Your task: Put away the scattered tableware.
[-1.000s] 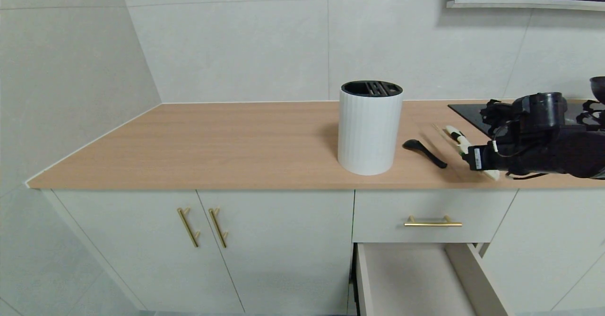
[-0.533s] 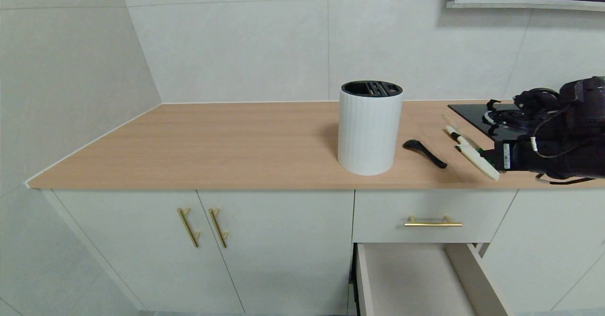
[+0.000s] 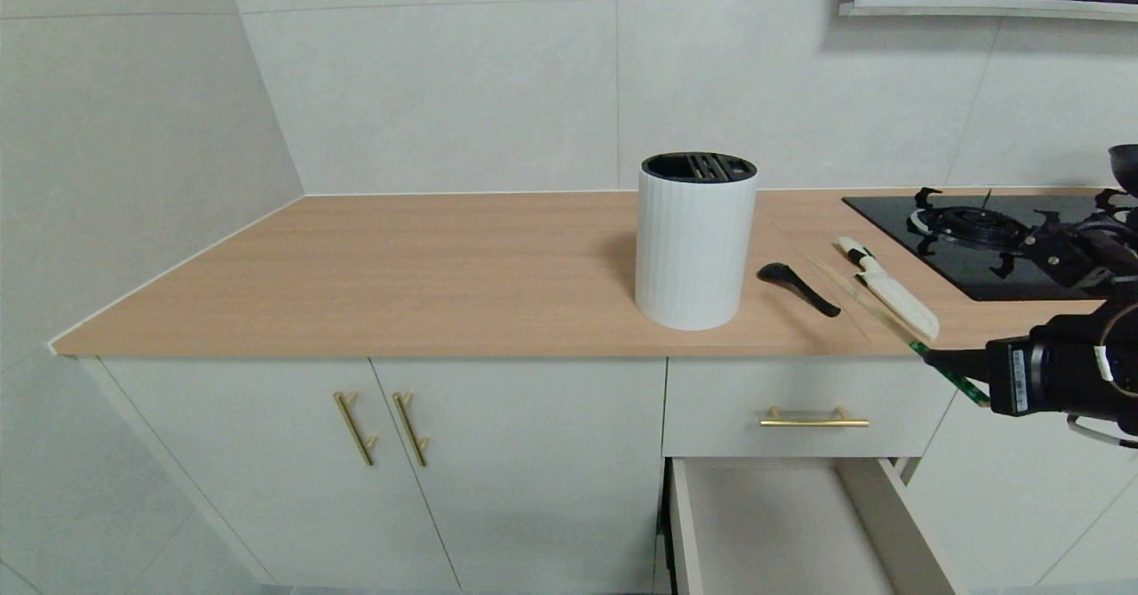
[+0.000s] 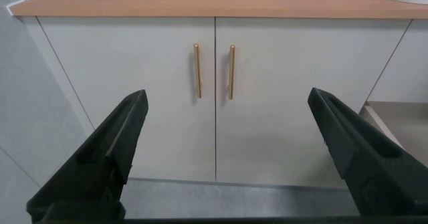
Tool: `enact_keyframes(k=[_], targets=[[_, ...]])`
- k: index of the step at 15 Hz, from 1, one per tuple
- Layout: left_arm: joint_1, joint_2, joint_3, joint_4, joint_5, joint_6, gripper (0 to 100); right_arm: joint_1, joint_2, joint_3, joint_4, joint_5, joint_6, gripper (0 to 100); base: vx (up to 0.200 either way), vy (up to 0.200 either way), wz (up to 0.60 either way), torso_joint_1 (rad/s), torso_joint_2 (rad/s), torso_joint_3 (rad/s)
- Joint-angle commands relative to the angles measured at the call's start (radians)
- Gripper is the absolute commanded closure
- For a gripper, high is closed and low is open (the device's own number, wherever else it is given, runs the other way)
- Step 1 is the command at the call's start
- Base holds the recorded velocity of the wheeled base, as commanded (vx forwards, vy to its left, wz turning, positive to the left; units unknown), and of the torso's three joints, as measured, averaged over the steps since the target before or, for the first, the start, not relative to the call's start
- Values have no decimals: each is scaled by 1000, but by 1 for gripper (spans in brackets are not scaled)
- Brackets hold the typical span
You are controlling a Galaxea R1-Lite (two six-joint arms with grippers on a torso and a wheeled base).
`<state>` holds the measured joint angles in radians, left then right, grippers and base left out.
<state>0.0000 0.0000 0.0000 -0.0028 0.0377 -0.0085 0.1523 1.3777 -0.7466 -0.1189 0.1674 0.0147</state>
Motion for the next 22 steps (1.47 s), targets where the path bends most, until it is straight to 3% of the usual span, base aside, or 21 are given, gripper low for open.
enact_keyframes(k=[1, 8, 22], targets=[[0, 2, 0, 0, 1, -1, 0, 53, -48, 55, 1, 7, -2, 100, 0, 0, 0, 0, 0, 0], [0, 2, 0, 0, 1, -1, 0, 185, -37, 124, 1, 7, -53, 100, 0, 0, 0, -55, 129, 74], [0, 2, 0, 0, 1, -1, 0, 222, 55, 159, -1, 4, -85, 100, 0, 0, 0, -169, 461, 292]])
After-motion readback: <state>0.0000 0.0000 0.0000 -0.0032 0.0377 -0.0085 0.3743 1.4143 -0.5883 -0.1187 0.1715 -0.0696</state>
